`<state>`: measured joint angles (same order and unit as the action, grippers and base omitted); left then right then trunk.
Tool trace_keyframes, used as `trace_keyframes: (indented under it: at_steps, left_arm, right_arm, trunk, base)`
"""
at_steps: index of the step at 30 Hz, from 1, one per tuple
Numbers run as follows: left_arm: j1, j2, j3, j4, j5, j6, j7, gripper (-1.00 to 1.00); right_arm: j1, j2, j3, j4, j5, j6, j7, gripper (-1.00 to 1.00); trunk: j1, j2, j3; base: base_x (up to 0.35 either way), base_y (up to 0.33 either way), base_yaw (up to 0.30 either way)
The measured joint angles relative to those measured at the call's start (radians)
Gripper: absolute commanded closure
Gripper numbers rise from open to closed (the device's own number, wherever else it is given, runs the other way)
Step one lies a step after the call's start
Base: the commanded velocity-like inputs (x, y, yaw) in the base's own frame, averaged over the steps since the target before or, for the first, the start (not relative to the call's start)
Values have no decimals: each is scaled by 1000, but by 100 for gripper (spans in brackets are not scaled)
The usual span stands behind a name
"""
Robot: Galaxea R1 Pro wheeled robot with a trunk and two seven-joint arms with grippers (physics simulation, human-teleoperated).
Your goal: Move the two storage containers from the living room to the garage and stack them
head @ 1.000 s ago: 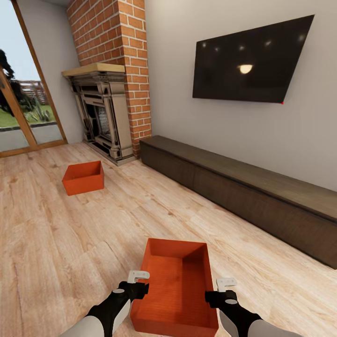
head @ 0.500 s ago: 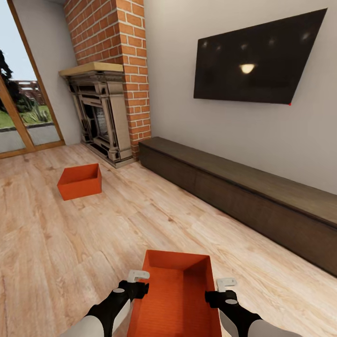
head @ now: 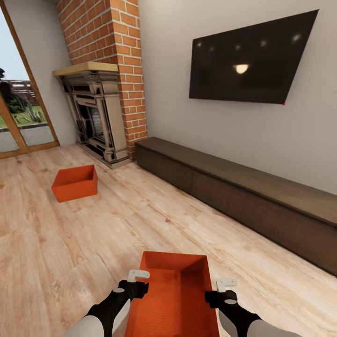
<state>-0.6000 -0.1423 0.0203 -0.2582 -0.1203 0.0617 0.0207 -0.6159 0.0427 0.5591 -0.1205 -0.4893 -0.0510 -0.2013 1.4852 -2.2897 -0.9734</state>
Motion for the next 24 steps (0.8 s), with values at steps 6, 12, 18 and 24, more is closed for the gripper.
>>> trace_keyframes:
  at_steps: [6, 12, 18, 24]
  left_arm:
    - [0, 1, 0, -1, 0, 0, 0, -100]
    - [0, 2, 0, -1, 0, -1, 0, -100]
    - [0, 3, 0, 3, 1, -5, 3, -100]
    - [0, 7, -1, 7, -1, -9, 7, -100]
  right_arm:
    - [0, -3, 0, 0, 0, -1, -11, -100]
    - [0, -4, 0, 0, 0, -1, -11, -100]
    - [0, -6, 3, 0, 1, -2, -10, -100]
    - [0, 0, 5, 0, 3, -1, -6, -100]
  trunk:
    - [0, 0, 0]
    - [0, 0, 0]
    - [0, 0, 0]
    - [0, 0, 0]
  base:
    - [0, 0, -211]
    - [0, 0, -33]
    - [0, 0, -2]
    - [0, 0, 0]
